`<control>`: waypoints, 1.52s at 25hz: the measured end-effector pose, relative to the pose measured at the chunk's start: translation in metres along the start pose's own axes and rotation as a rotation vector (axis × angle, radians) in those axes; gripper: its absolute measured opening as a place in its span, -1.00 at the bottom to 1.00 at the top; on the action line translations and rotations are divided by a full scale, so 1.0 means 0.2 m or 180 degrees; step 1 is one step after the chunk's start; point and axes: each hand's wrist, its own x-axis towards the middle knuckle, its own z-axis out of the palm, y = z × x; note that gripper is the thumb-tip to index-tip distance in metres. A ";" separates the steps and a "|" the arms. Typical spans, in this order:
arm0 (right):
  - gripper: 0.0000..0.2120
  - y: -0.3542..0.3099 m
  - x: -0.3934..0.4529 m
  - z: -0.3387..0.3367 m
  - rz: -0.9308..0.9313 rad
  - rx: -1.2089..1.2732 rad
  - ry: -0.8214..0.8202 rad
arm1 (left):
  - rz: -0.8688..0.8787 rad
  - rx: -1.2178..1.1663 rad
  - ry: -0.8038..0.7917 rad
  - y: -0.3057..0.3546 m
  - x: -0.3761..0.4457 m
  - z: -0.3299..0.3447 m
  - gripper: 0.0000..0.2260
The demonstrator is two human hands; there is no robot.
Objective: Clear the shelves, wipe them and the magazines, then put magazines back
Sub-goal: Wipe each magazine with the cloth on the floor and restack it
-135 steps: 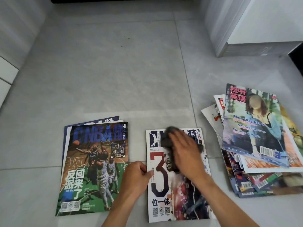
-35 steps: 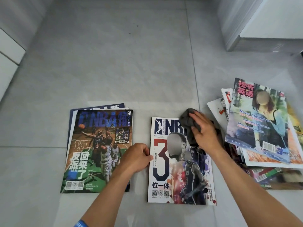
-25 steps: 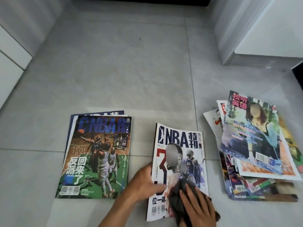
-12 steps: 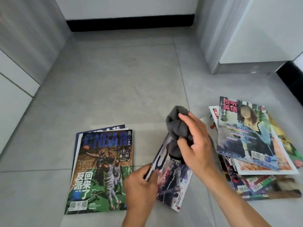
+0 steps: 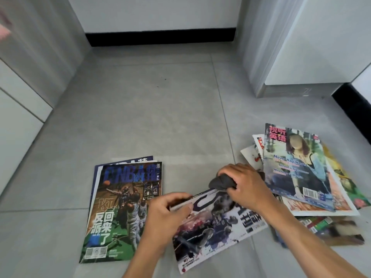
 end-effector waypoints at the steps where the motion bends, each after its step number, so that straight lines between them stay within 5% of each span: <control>1: -0.62 0.01 -0.01 0.00 0.0166 0.0148 0.0105 | -0.0324 -0.0486 -0.0035 -0.03 -0.01 0.01 -0.83; 4: -0.59 0.00 -0.07 -0.01 0.0346 0.0325 0.0132 | -0.0569 -0.0582 0.0189 -0.15 -0.08 0.08 -0.75; 7: -0.61 -0.20 -0.07 -0.02 0.0284 0.0500 -0.0052 | 0.0050 -0.0432 0.0457 -0.13 -0.10 0.14 -0.90; 9: -0.64 -0.39 -0.03 -0.01 0.0071 0.0587 0.0107 | 0.0432 -0.0219 0.0454 -0.11 -0.08 0.14 -0.83; 13: -0.64 -0.43 -0.01 -0.05 -0.0265 0.0718 0.0333 | 0.0637 -0.0408 0.0647 -0.06 -0.05 0.05 -0.90; 19: -0.50 0.05 -0.18 -0.21 0.0996 0.0623 0.0136 | 0.0349 -0.0525 0.0567 0.01 -0.05 -0.12 -0.85; 22: -0.60 -0.18 -0.14 -0.17 0.0597 0.0769 0.0014 | 0.0622 0.0155 0.0262 0.09 -0.04 -0.08 -0.90; 24: -0.66 -0.38 -0.09 -0.11 0.0321 0.0883 0.0401 | 0.0811 0.0532 0.0165 0.12 -0.04 -0.05 -0.89; 27: -0.67 -0.49 -0.06 -0.10 -0.0029 0.0673 0.0919 | 0.1110 0.0355 0.0241 0.11 -0.03 -0.07 -0.88; 30: -0.67 -0.36 -0.11 -0.10 -0.0084 0.0732 0.0859 | 0.1078 -0.0059 0.0216 0.11 -0.03 -0.09 -0.88; 35: -0.56 0.04 -0.24 -0.09 0.1442 0.0478 0.0835 | 0.0639 -0.0408 0.0669 0.08 0.01 -0.19 -0.85; 38: -0.62 -0.06 -0.21 -0.11 0.2453 0.2853 0.1982 | 0.0840 -0.0285 0.1191 0.10 0.03 -0.15 -0.73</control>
